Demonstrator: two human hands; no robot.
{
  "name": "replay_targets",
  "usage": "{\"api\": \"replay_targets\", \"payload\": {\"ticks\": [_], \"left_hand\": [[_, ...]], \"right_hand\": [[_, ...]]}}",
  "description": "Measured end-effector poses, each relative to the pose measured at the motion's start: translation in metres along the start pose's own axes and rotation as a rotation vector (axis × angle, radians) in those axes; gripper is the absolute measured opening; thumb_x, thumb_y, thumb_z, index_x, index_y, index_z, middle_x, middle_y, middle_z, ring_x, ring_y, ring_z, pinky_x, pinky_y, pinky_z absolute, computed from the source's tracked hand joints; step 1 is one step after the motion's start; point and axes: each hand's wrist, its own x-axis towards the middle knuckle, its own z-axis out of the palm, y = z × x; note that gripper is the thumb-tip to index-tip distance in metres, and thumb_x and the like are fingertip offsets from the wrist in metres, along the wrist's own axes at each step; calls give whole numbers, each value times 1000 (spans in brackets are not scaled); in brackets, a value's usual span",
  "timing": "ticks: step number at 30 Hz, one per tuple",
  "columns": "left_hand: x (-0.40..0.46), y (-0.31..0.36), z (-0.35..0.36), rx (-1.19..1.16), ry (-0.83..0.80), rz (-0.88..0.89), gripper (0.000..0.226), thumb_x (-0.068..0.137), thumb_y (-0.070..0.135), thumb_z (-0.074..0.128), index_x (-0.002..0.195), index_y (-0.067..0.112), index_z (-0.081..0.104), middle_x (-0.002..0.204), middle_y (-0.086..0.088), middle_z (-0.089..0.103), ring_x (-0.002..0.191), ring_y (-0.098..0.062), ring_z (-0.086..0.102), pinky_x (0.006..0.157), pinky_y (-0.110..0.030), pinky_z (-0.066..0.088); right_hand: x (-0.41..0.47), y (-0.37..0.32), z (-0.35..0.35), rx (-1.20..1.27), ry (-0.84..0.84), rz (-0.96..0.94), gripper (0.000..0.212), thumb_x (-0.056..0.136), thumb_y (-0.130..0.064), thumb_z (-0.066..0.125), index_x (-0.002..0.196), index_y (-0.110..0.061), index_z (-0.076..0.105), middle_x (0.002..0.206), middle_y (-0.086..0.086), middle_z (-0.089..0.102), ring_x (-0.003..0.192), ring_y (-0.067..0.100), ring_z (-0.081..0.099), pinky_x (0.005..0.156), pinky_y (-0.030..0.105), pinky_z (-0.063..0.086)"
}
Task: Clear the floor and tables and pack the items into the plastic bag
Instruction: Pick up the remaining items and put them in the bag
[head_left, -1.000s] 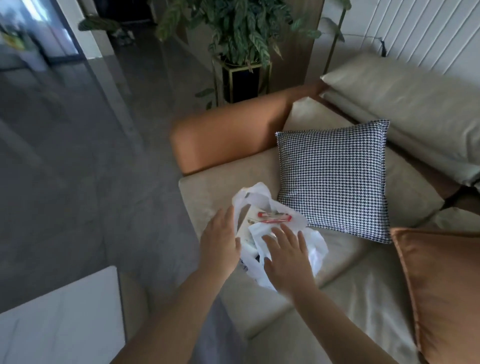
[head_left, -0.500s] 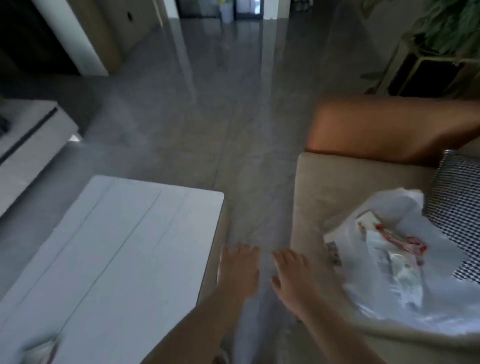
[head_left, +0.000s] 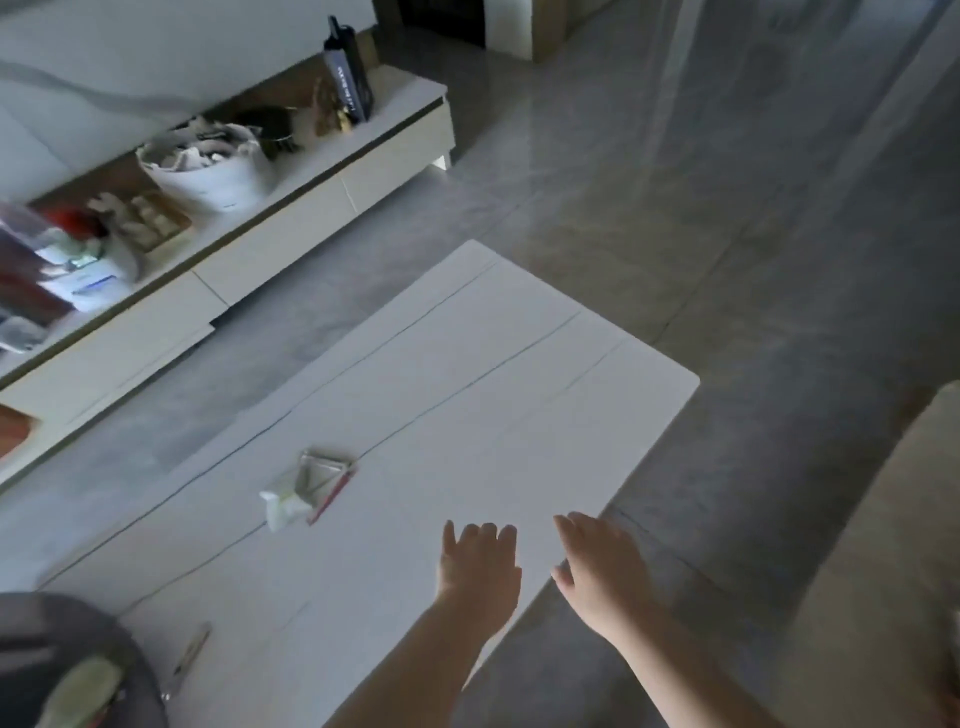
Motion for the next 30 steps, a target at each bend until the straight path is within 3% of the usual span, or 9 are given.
{"api": "replay_targets", "payload": {"ticks": [5,8,10,16,24,30], "left_hand": [[-23,-83,22,-102,-12,-135,46,101,34,36,144,19,30,144,-3,42,138,-23,36,120,-44,10],[-41,-136,37,-181,-7,-219,43,100,34,39,140,19,36,141,-3,47,134,-23,41,119,-42,15],[-51,-169,50,-232,-12,-259,42,99,34,40,139,19,38,138,-3,48,132,-23,42,118,-42,17],[-77,-254,91,-304,-47,-355,39,98,34,40,134,20,41,131,-3,52,127,-24,45,115,-40,23],[-65,-341,120,-369,-21,-456,40,99,34,39,136,21,40,134,-1,48,128,-22,43,114,-39,25],[-22,-377,135,-446,3,-451,46,99,36,42,142,22,34,145,-1,35,136,-22,33,112,-35,28]], "right_hand": [[23,-78,17,-15,-97,-120,49,50,-32,84,93,-17,66,78,-4,66,70,18,68,62,33,55],[33,-132,27,-2,-212,-193,39,82,-28,61,118,-14,54,107,2,64,102,25,63,89,38,48],[40,-163,35,-24,-219,-262,39,91,-29,48,127,-15,45,121,2,58,115,24,55,99,36,40],[65,-238,54,-108,-293,-355,39,94,-30,44,130,-15,40,125,2,55,117,24,51,98,35,38],[123,-292,77,-231,-322,-439,25,92,-27,46,113,-13,46,114,5,55,111,27,52,86,35,41],[186,-304,120,-309,-387,-446,29,94,-25,44,119,-11,45,136,8,40,127,27,39,91,36,40]]}}
